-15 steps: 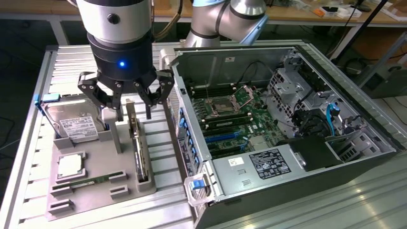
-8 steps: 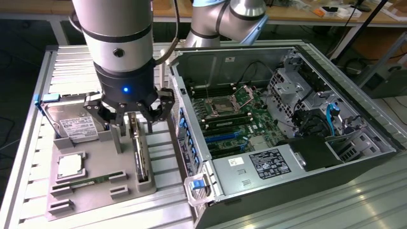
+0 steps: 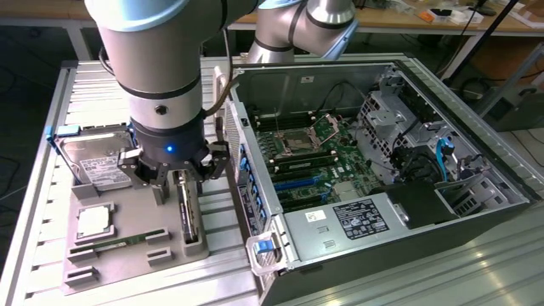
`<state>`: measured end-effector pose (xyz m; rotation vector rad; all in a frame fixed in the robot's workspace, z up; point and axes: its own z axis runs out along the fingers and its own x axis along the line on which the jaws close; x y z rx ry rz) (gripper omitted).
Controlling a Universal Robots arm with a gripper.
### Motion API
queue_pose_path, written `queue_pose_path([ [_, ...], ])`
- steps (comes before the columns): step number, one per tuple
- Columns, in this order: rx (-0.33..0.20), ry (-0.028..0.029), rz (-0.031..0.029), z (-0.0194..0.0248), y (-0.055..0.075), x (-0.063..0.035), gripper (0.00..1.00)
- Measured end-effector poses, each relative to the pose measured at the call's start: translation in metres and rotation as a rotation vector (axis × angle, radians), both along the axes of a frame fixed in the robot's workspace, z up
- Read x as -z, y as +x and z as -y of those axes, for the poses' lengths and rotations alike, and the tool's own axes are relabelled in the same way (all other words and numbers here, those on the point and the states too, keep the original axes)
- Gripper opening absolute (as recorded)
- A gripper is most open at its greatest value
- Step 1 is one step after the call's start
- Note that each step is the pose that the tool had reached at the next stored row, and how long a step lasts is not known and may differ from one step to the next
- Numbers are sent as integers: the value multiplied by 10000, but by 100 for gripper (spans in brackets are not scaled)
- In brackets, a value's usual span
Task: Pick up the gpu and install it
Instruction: 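Pick up the gpu and move the gpu toward the slot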
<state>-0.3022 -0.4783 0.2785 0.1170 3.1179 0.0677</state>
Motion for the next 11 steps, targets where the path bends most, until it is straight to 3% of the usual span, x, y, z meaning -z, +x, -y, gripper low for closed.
queue_pose_path([
  [11,1,0,1,0,-16,262,54],
])
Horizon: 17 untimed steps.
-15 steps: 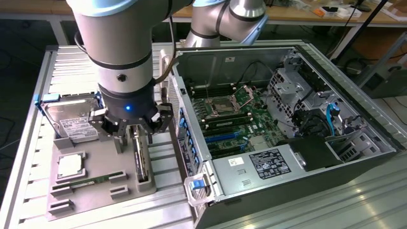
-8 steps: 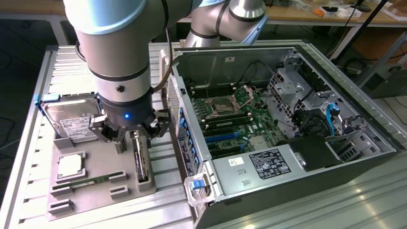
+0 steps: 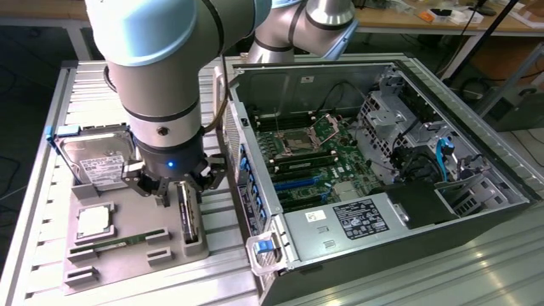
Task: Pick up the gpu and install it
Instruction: 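Pick up the gpu and move the gpu toward the slot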
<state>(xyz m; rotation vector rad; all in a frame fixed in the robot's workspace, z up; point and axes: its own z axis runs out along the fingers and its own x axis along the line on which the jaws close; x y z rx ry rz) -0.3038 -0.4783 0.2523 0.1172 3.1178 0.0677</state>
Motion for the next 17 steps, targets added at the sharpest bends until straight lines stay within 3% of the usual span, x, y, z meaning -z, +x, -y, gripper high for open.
queue_pose_path([
  [8,0,0,0,0,0,29,53],
  [10,0,0,0,0,0,29,40],
  [11,0,0,0,0,0,29,40],
  [12,0,0,0,0,0,29,28],
  [17,0,-1,-1,0,0,28,27],
])
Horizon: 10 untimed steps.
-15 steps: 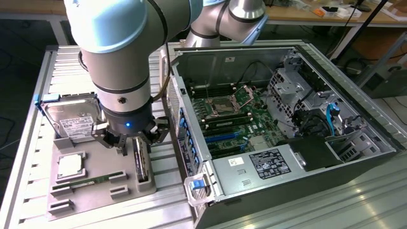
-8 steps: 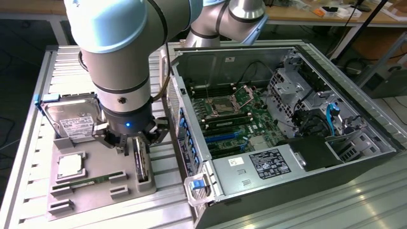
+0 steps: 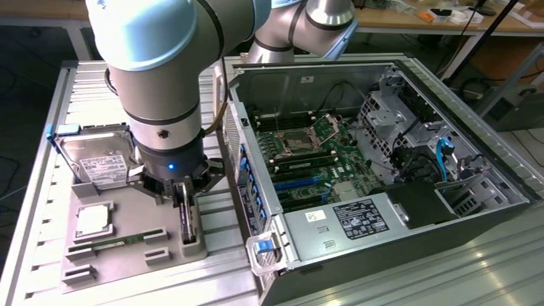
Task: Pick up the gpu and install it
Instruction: 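Pick up the gpu and move the gpu toward the slot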
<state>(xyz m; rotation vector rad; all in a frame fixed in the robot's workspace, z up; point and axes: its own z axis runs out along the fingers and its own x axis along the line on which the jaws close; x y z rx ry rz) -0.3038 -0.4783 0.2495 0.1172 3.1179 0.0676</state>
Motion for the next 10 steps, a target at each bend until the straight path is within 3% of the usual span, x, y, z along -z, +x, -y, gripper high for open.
queue_pose_path([
  [10,0,0,1,0,0,0,27],
])
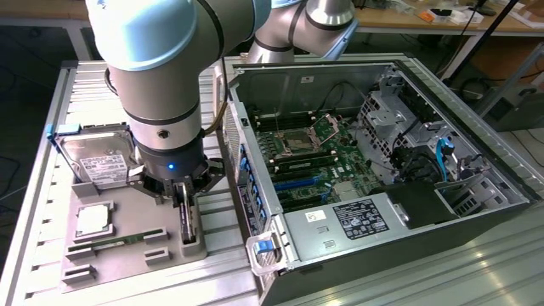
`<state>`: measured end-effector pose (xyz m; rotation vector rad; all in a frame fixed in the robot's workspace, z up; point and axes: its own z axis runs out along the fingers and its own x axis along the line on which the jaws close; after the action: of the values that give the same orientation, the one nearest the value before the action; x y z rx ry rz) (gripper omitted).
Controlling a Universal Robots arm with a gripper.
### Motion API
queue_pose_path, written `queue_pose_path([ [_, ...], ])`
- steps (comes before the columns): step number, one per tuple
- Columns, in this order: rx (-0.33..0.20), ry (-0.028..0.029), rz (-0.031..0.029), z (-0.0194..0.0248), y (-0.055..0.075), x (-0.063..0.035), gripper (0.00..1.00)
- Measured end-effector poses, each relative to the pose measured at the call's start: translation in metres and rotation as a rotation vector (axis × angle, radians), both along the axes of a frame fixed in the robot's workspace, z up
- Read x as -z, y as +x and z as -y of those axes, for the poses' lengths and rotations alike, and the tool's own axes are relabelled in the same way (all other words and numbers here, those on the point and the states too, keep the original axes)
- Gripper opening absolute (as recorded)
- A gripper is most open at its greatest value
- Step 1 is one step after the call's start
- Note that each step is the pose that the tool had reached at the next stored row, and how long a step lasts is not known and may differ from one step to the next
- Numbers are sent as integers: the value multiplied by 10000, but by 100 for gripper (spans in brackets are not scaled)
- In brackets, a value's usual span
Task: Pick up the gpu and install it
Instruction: 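Pick up the gpu and move the gpu toward the slot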
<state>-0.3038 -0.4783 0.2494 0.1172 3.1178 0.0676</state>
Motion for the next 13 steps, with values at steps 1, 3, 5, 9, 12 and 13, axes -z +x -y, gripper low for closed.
queue_pose_path([
  [1,0,0,-1,0,0,0,27],
  [3,0,0,0,0,0,0,27],
  [5,0,3,3,0,0,-6,27],
  [9,0,1,0,0,0,-61,27],
  [12,0,1,1,0,0,-116,27],
  [13,0,0,-1,0,0,-129,27],
])
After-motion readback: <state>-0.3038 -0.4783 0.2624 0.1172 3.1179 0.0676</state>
